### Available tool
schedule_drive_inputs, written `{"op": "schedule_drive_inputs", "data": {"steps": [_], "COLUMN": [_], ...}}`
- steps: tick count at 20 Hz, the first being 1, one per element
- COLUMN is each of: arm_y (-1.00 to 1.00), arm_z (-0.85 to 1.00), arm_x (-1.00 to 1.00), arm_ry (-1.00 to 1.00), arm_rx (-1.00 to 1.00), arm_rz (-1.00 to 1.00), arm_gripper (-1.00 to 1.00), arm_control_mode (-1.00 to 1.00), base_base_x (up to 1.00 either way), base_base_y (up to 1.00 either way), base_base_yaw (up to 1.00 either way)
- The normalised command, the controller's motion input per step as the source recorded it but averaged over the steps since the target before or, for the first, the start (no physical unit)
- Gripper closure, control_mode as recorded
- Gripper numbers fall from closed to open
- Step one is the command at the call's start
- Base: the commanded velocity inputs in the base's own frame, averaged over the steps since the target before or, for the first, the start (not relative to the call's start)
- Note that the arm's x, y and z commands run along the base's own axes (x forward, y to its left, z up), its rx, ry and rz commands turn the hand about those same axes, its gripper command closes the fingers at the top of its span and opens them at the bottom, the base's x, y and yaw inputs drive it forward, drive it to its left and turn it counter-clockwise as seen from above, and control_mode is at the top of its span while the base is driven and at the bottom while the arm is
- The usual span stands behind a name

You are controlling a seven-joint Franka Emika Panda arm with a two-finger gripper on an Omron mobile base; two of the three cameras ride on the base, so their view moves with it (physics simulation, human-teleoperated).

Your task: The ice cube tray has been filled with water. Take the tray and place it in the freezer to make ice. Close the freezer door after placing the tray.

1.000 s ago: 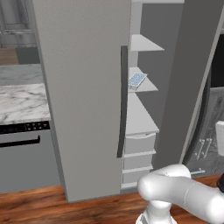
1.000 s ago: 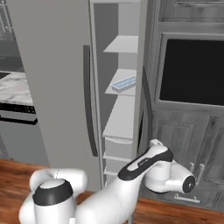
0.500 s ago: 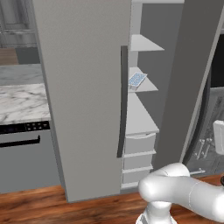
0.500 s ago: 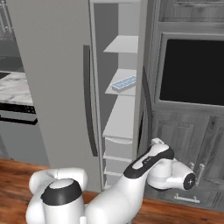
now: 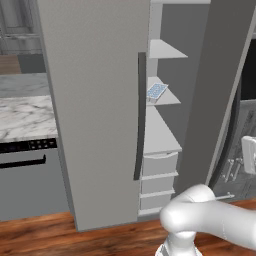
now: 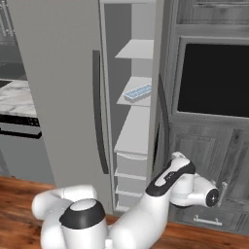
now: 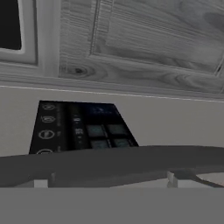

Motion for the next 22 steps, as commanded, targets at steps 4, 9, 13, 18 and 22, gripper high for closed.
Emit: {"op": "schedule_drive_inputs", "data": {"steps": [4, 9, 13, 18, 22], "arm_y": [-0.08, -0.02, 0.0, 0.07, 0.12], "arm_z": [-0.15, -0.15, -0.16, -0.16, -0.1], "arm_x": [0.36, 0.33, 0.29, 0.23, 0.13], "arm_ry": [0.0, 0.0, 0.0, 0.02, 0.04], "arm_rx": [0.0, 0.0, 0.01, 0.03, 0.05], "arm_rz": [0.0, 0.02, 0.07, 0.1, 0.13], "arm_gripper": [-1.0, -1.0, -1.0, -1.0, -1.0], "arm_control_mode": [-1.0, -1.0, -1.0, -1.0, -1.0], "base_base_x": [0.0, 0.0, 0.0, 0.0, 0.0], "base_base_y": [0.0, 0.0, 0.0, 0.0, 0.0], "base_base_yaw": [0.0, 0.0, 0.0, 0.0, 0.0]}}
